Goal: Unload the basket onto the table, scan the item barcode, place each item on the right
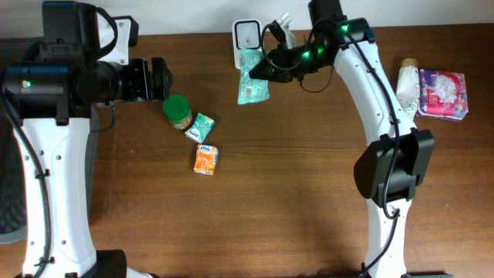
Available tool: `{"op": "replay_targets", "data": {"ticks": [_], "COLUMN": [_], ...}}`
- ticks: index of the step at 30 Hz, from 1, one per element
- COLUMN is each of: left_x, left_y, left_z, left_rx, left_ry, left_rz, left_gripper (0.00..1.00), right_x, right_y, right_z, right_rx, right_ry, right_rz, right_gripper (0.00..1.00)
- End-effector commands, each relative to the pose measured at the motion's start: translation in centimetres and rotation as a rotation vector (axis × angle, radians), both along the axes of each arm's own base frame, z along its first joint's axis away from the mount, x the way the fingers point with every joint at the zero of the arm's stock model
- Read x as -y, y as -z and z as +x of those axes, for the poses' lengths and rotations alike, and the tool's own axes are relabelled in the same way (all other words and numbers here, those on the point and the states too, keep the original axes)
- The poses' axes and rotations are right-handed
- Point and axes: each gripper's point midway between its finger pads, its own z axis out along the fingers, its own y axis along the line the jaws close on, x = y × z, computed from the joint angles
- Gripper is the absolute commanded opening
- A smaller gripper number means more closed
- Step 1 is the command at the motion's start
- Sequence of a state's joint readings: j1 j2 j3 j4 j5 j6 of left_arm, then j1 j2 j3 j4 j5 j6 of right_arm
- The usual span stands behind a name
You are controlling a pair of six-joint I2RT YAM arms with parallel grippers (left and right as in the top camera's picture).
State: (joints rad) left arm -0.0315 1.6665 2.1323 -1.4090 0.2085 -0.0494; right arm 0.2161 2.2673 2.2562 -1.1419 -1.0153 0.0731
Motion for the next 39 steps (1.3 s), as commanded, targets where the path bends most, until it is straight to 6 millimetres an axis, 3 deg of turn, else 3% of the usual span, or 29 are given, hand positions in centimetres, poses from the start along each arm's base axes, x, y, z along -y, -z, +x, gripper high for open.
{"op": "replay_targets", "data": {"ticks": [1, 2, 4, 7, 9, 11, 15, 16, 18, 20, 21, 22, 23, 26, 28, 29, 30, 32, 34, 35, 37, 39], "left_x": [0.0, 0.0, 0.0, 0.0, 0.0, 0.0, 0.0, 0.0, 0.0, 0.0, 0.0, 0.0, 0.0, 0.0, 0.0, 0.0, 0.0, 0.0, 0.0, 0.0, 0.0, 0.0], "left_y": [-0.1, -0.1, -0.1, -0.1, -0.1, -0.1, -0.1, -0.1, -0.1, -0.1, -0.1, -0.1, -0.1, -0.1, -0.1, -0.1, -0.1, -0.1, -0.1, -0.1, -0.1, -0.1], "left_z": [0.1, 0.1, 0.1, 0.1, 0.1, 0.1, 0.1, 0.1, 0.1, 0.1, 0.1, 0.1, 0.1, 0.1, 0.1, 0.1, 0.1, 0.1, 0.1, 0.1, 0.1, 0.1], "left_rx": [0.003, 0.003, 0.003, 0.003, 0.003, 0.003, 0.003, 0.003, 0.003, 0.003, 0.003, 0.003, 0.003, 0.003, 0.003, 0.003, 0.003, 0.003, 0.003, 0.003, 0.003, 0.003], "left_ry": [-0.005, -0.005, -0.005, -0.005, -0.005, -0.005, -0.005, -0.005, -0.005, -0.005, -0.005, -0.005, -0.005, -0.005, -0.005, -0.005, -0.005, -0.005, -0.005, -0.005, -0.005, -0.005], "left_rz": [-0.007, -0.007, -0.007, -0.007, -0.007, -0.007, -0.007, -0.007, -0.007, -0.007, -0.007, -0.007, -0.007, -0.007, -0.007, -0.007, -0.007, -0.007, -0.007, -0.007, -0.007, -0.007], "left_gripper": [0.99, 0.99, 0.99, 0.99, 0.99, 0.99, 0.99, 0.99, 0.99, 0.99, 0.99, 0.99, 0.99, 0.99, 0.99, 0.99, 0.99, 0.99, 0.99, 0.99, 0.99, 0.99], "right_x": [-0.7, 0.0, 5.2, 9.1, 15.7, 17.1, 19.9, 20.2, 19.7, 16.9, 16.1, 15.0, 13.9, 10.8, 8.4, 7.3, 6.6, 7.7, 8.9, 9.4, 12.5, 13.7], "right_y": [-1.8, -0.9, 3.8, 6.2, 6.3, 7.3, 14.3, 16.2, 17.4, 18.9, 19.2, 19.5, 19.6, 19.4, 17.4, 15.8, 14.6, 14.0, 14.0, 13.6, 11.0, 10.7], "right_z": [-0.3, 0.3, 2.2, 1.5, 0.5, -0.6, -3.3, -4.2, -5.0, -5.1, -5.1, -5.3, -5.5, -6.1, -5.7, -5.3, -5.0, -4.9, -5.9, -6.5, -6.3, -6.1], "right_rx": [0.079, 0.04, -0.067, -0.079, -0.045, -0.031, -0.067, -0.08, -0.129, -0.187, -0.203, -0.212, -0.21, -0.162, -0.097, -0.048, -0.003, 0.015, -0.061, -0.118, -0.186, -0.207], "right_ry": [0.0, 0.067, 0.368, 0.506, 0.809, 0.864, 0.899, 0.88, 0.851, 0.719, 0.705, 0.686, 0.662, 0.573, 0.507, 0.462, 0.436, 0.446, 0.426, 0.415, 0.45, 0.342], "right_rz": [-0.041, -0.104, -0.471, -0.769, -1.185, -1.324, -1.52, -1.543, -1.516, -1.386, -1.353, -1.318, -1.296, -1.28, -1.258, -1.247, -1.249, -1.302, -1.311, -1.295, -1.302, -1.24], "right_gripper": [0.04, 0.04, 0.04, 0.04, 0.04, 0.04, 0.04, 0.04, 0.16, 0.24, 0.33, 0.49, 0.61, 0.75, 0.81, 0.76, 0.62, 0.53, 0.16, 0.04, 0.04, 0.04]}}
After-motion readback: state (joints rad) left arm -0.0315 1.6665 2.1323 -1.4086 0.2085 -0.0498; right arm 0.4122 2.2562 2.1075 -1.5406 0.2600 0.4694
